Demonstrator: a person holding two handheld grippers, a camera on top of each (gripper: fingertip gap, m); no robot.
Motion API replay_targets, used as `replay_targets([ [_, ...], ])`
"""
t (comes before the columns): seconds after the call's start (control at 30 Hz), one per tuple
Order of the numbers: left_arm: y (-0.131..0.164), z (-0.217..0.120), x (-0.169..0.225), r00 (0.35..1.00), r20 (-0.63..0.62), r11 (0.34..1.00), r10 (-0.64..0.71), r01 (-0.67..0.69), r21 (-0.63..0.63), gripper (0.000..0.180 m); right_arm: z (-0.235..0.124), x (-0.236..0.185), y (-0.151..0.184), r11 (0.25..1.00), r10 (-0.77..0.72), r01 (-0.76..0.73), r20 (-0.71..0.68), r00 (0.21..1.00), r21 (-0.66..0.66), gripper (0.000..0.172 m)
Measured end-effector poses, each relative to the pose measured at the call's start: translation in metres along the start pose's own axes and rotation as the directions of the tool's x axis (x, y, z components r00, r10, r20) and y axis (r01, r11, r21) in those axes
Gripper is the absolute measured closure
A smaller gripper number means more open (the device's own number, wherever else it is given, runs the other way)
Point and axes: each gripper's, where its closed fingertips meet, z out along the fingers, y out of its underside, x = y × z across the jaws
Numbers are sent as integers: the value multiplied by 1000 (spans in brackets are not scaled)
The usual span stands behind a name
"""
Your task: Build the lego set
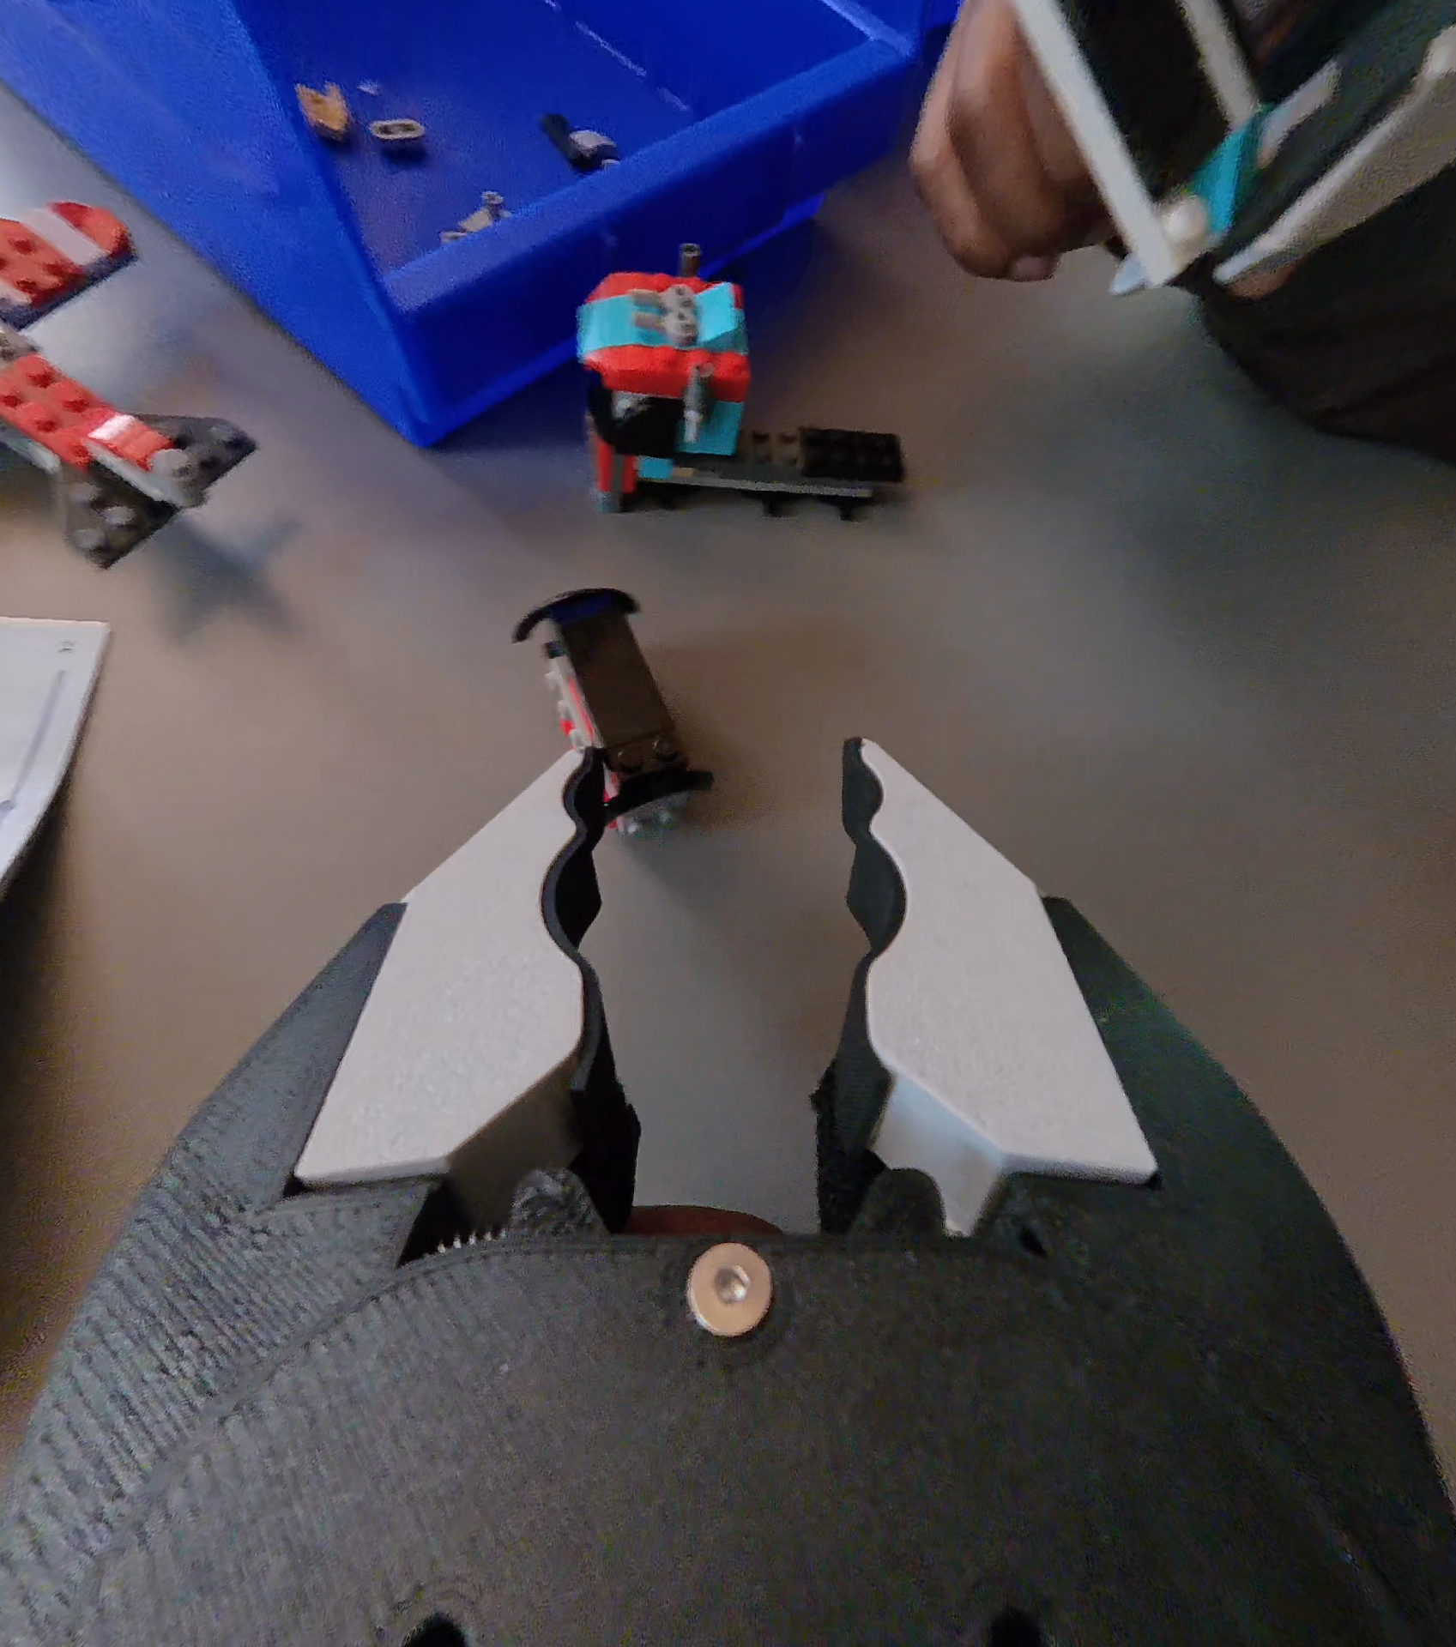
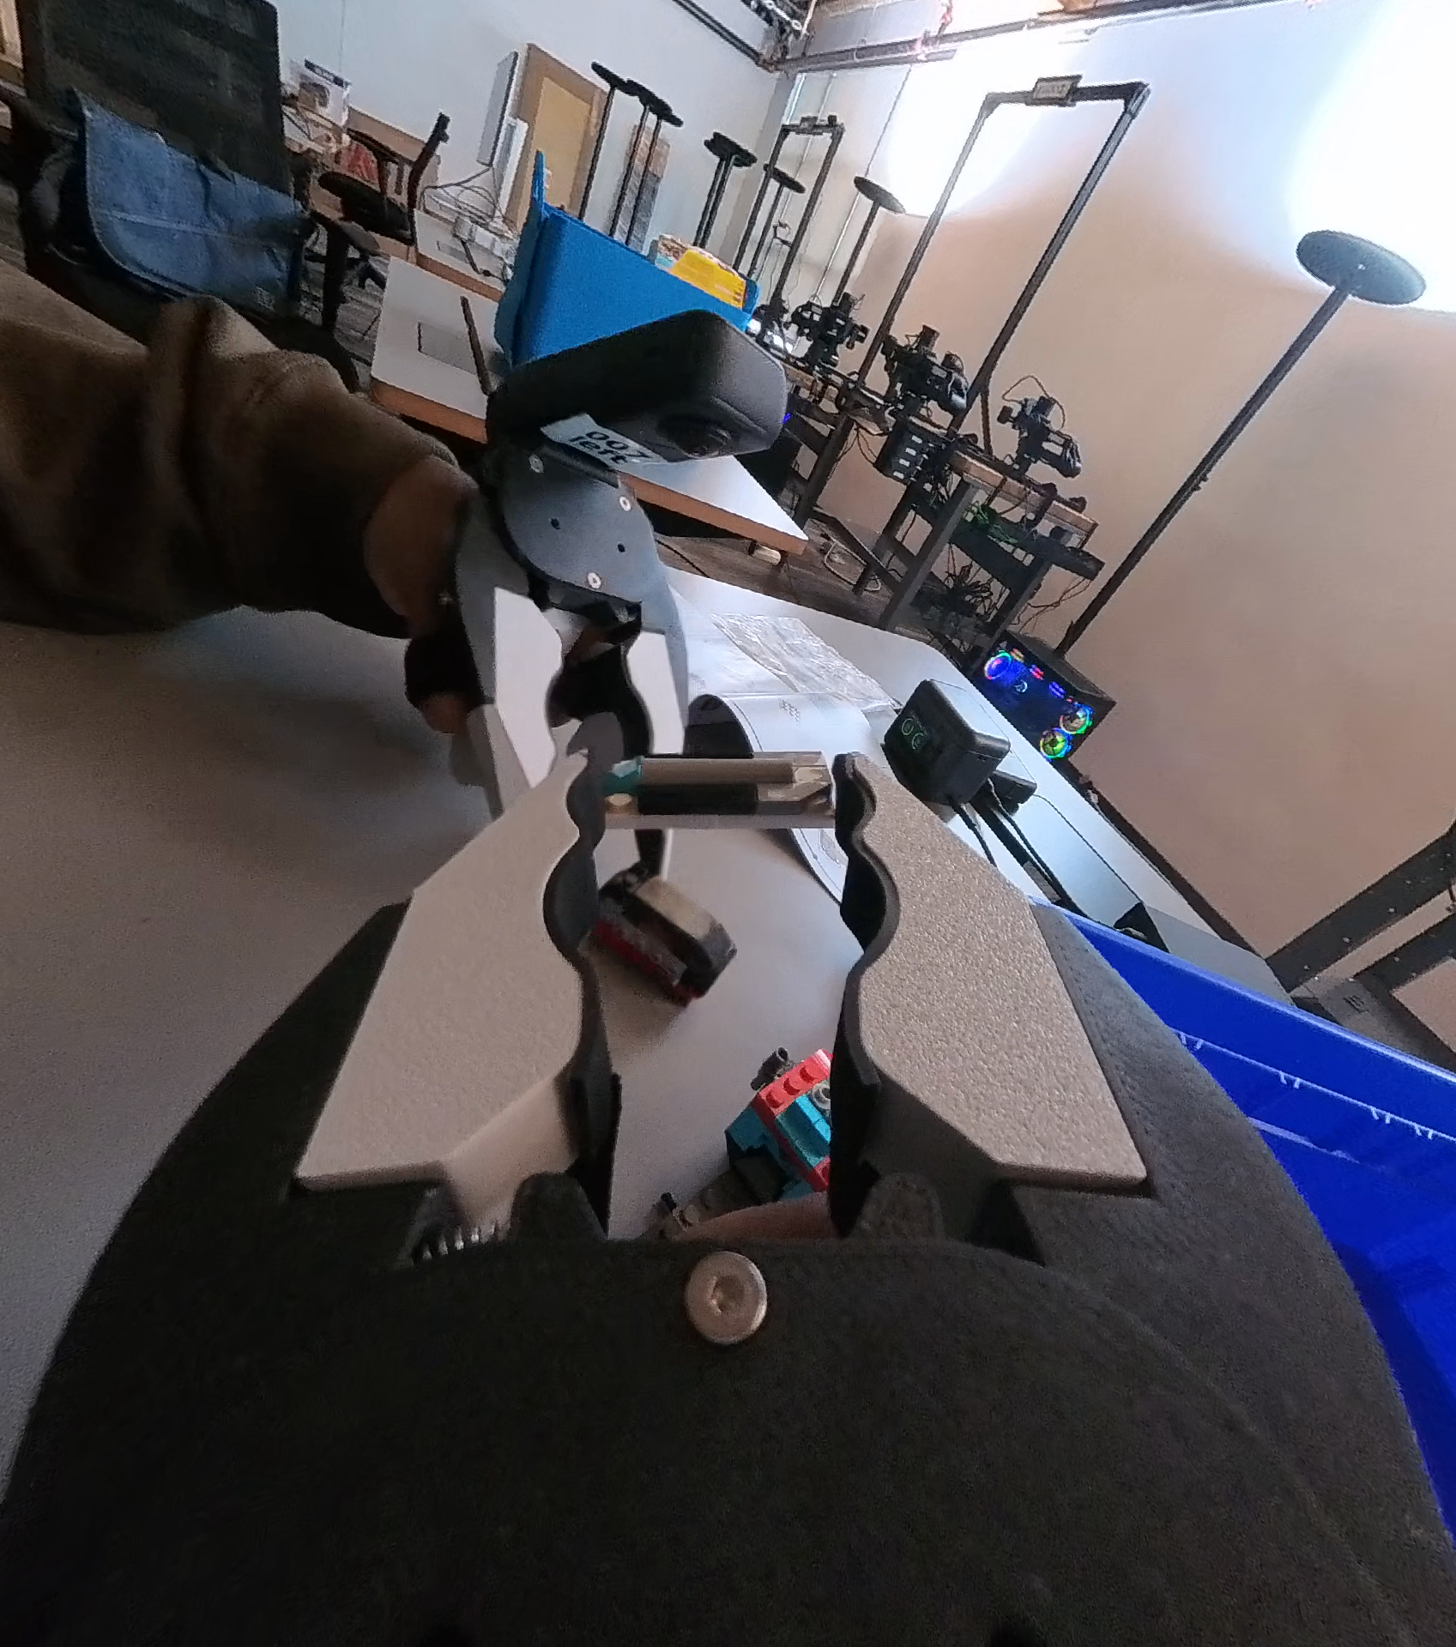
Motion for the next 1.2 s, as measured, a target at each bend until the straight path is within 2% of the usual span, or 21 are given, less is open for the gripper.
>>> replay_targets([
  [0.13,-4,1,10,998,-59,1000,-2,3,17,126,-1,2,0,1000,8,-8,-2,1000,1,119],
  [0.27,-6,-10,-4,999,-27,997,31,-28,77,116,-3,5,-1,1000,13,-13,-9,1000,6,119],
  [0.33,-7,-11,-15,1000,2,996,19,-19,89,106,-3,7,-1,1000,19,-19,-11,1000,9,119],
  [0.47,-2,1,-17,986,12,986,167,-167,20,85,-4,8,0,1000,29,-29,-10,1000,9,119],
  [0.53,0,7,-22,970,18,970,243,-243,-17,81,-4,8,0,999,32,-32,-8,999,10,119],
  [0.6,-4,10,-22,955,-15,955,296,-296,3,82,-4,9,0,999,37,-37,-7,999,11,119],
  [0.73,-8,13,-18,943,-103,948,317,-314,42,84,-5,10,1,999,48,-48,-7,999,15,119],
  [0.93,-2,24,-18,925,-170,937,340,-349,-26,87,-5,12,4,997,71,-71,0,997,16,119],
  [1.0,0,27,-19,926,-186,937,329,-344,-59,95,-4,11,4,997,80,-80,5,997,16,119],
  [1.1,3,29,-17,923,-205,934,327,-348,-77,115,-3,10,5,996,87,-88,12,996,14,119],
  [1.2,0,28,-12,924,-214,941,316,-333,-52,115,-3,9,4,995,95,-96,17,995,18,119],
])
